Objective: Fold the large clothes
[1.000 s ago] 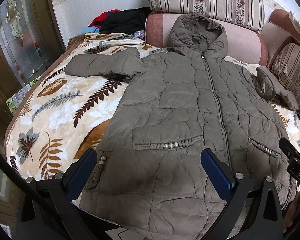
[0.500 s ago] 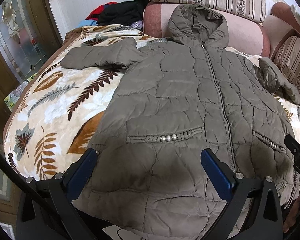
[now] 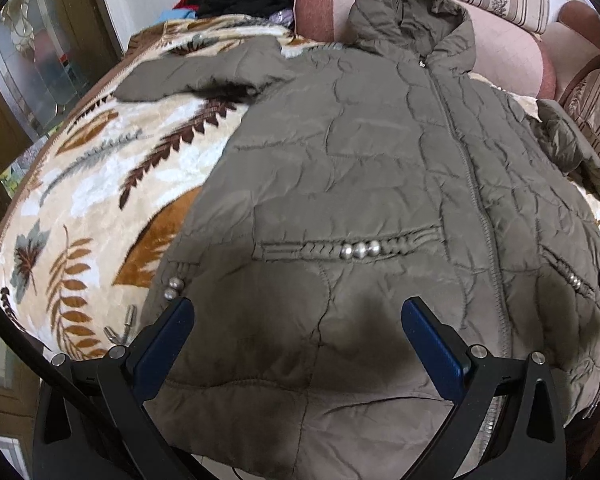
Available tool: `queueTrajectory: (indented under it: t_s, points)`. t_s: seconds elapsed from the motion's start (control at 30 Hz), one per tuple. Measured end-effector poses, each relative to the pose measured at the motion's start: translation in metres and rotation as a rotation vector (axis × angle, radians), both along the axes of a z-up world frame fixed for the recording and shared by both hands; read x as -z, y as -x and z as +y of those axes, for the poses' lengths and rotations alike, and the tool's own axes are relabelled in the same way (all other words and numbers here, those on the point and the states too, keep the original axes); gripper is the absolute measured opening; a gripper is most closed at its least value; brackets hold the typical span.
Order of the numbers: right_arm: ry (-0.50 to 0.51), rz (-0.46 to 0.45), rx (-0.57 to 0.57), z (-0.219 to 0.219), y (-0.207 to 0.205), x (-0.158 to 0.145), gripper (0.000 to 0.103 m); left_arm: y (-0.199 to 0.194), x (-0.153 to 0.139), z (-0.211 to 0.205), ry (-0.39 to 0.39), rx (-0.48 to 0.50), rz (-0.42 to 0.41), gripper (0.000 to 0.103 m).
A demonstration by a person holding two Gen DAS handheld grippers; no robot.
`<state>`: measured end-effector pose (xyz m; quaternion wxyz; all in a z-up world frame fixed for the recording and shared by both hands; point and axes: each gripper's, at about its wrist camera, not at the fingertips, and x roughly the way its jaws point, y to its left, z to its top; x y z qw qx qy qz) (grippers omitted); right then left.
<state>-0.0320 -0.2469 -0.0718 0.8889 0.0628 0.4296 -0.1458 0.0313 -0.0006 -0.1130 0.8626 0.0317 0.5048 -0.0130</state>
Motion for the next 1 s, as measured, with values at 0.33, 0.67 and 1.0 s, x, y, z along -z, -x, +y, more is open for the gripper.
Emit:
queueTrajectory:
  t_s: [0.33, 0.67, 1.0]
  points:
    - [0.013, 0.013, -0.010, 0.005, -0.003, 0.002, 0.103, -0.005, 0.027, 0.006, -0.019, -0.016, 0.034, 0.103]
    - [0.005, 0.014, -0.007, 0.005, -0.004, 0.004, 0.103, -0.005, 0.039, 0.007, -0.032, -0.025, 0.067, 0.103]
    - [0.001, 0.009, -0.006, 0.003, -0.002, 0.002, 0.103, -0.003, 0.044, 0.006, -0.047, -0.024, 0.083, 0.103]
